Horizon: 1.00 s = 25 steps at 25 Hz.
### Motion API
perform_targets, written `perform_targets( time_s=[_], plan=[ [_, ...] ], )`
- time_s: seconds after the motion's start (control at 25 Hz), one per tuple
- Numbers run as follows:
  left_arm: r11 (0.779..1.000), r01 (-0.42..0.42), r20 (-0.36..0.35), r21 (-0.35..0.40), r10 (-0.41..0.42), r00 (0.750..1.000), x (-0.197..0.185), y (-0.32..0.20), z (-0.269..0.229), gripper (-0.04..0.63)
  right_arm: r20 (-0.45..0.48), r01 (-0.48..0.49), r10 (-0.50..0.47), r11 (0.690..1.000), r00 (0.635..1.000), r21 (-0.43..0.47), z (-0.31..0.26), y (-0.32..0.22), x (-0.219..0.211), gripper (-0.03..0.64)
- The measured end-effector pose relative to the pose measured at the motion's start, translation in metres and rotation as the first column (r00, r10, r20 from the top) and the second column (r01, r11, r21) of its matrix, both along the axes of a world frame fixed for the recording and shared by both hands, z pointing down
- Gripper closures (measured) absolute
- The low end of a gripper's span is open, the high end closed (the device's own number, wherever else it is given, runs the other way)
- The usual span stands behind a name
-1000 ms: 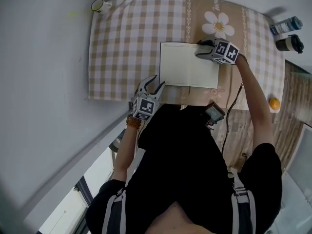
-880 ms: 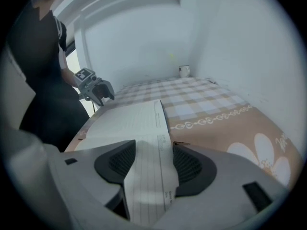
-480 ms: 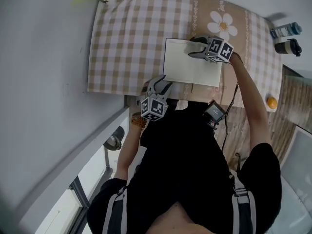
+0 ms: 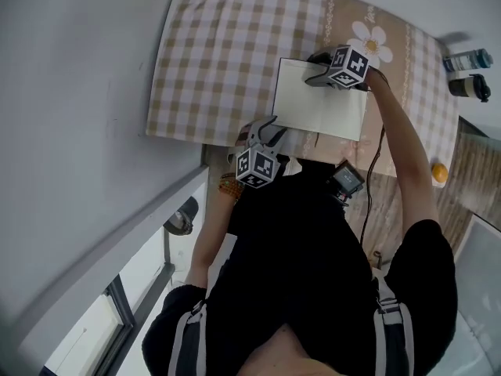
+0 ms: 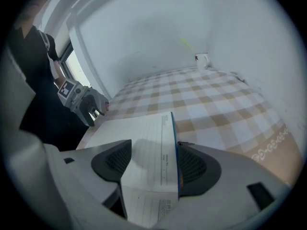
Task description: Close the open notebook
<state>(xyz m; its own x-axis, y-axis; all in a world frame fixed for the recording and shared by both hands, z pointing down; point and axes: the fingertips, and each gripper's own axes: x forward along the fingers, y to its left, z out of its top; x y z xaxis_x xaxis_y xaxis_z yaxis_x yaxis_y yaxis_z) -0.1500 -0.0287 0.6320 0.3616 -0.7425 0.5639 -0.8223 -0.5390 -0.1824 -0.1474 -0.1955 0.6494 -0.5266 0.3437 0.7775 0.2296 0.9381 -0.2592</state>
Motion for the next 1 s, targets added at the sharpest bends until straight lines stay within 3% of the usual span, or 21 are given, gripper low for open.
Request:
perform_targets(
  time_s=[0.12,0.24,0.36,0.48,0.56,0.6,0.64,0.76,0.84,1.0],
  plan=[
    [1.0,-0.009,0.04,-0.018,0.01,0.999,0.0,0.001,0.008,0.408,0.013,-0.001,0.001,1.0,1.0,-0.019,-0.004,0.002,-0.002,0.309],
    [1.0,0.013,0.032,-0.023,-0.012,0.999,-0.003,0.002,0.007,0.408,0.083,-0.02,0.022,1.0,0.996,-0.019,-0.011,0.0,-0.005,0.382],
    [0.991,0.125,-0.119,-0.048,-0.13,0.984,-0.021,0.003,-0.004,0.408,0.174,-0.064,0.074,0.996,0.982,-0.058,-0.015,0.001,-0.004,0.397],
    [0.966,0.224,-0.297,-0.127,-0.252,0.921,-0.046,-0.001,-0.014,0.408,0.251,-0.109,0.14,0.985,0.958,-0.133,-0.019,-0.002,-0.002,0.417],
    [0.956,0.234,-0.357,-0.18,-0.285,0.89,-0.056,-0.003,-0.018,0.408,0.278,-0.128,0.171,0.978,0.945,-0.166,-0.023,-0.006,-0.002,0.425],
    [0.953,0.231,-0.364,-0.194,-0.289,0.886,-0.057,-0.002,-0.019,0.408,0.274,-0.124,0.167,0.978,0.947,-0.166,-0.023,-0.006,0.0,0.425],
    [0.954,0.225,-0.353,-0.199,-0.284,0.891,-0.058,-0.001,-0.019,0.408,0.252,-0.103,0.136,0.985,0.958,-0.14,-0.02,-0.004,0.002,0.424],
    [0.963,0.202,-0.287,-0.176,-0.247,0.926,-0.055,0.007,-0.018,0.408,0.107,0.06,-0.066,0.997,0.992,0.051,-0.004,0.011,0.016,0.202],
    [0.971,0.186,-0.242,-0.147,-0.218,0.945,-0.049,0.009,-0.019,0.408,0.058,0.119,-0.126,0.987,0.99,0.104,-0.001,0.021,0.02,0.079],
    [0.989,0.125,-0.099,-0.08,-0.133,0.986,-0.026,0.01,-0.012,0.408,0.088,-0.002,0.004,1.0,0.996,-0.022,-0.001,0.013,0.015,0.087]
  ],
)
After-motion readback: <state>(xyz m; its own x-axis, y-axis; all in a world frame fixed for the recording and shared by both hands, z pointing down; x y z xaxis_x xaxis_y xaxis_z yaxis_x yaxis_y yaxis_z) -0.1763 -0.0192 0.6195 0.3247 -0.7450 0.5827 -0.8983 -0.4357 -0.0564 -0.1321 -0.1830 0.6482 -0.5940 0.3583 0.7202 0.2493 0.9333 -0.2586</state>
